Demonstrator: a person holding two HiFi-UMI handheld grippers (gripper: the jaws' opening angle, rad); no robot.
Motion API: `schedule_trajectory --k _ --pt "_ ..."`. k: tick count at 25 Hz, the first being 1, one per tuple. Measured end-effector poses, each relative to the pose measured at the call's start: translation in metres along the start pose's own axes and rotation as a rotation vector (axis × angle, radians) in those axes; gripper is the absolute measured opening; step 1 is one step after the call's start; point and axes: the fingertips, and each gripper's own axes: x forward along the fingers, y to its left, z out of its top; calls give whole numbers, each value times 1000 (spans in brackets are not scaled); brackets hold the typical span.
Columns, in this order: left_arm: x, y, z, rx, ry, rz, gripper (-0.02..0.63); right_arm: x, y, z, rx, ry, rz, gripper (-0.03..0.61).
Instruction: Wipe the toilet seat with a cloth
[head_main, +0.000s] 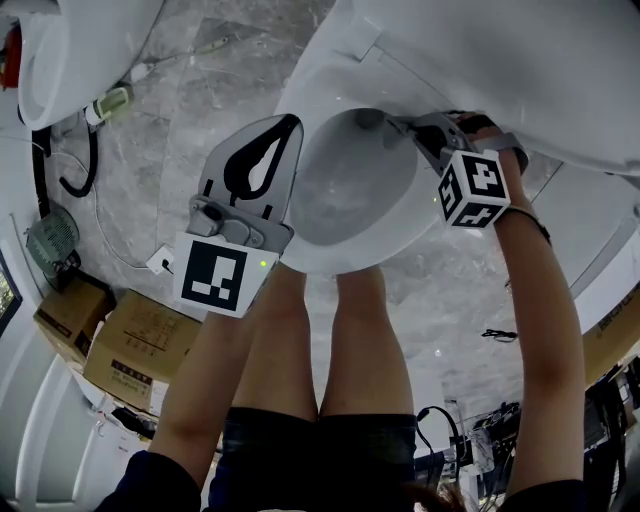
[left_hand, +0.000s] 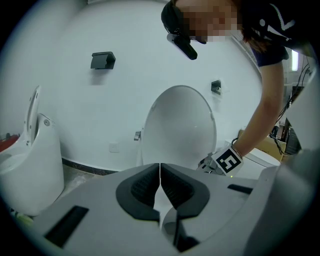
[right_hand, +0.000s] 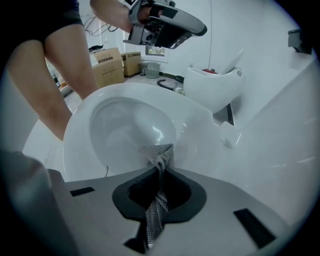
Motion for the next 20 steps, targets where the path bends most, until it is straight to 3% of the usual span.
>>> schedule_trajectory --k 8,12,16,20 --pt "-2 0 2 -7 -5 -13 25 -30 66 -35 65 17 87 34" --pt "-3 -1 3 -4 -6 -13 25 -18 29 -23 5 21 29 34" --pt "-5 -1 2 -5 -5 -3 25 1 -34 18 -33 -43 -44 34" --pt "-11 1 -3 -10 1 9 25 -1 -66 36 15 -94 -114 34"
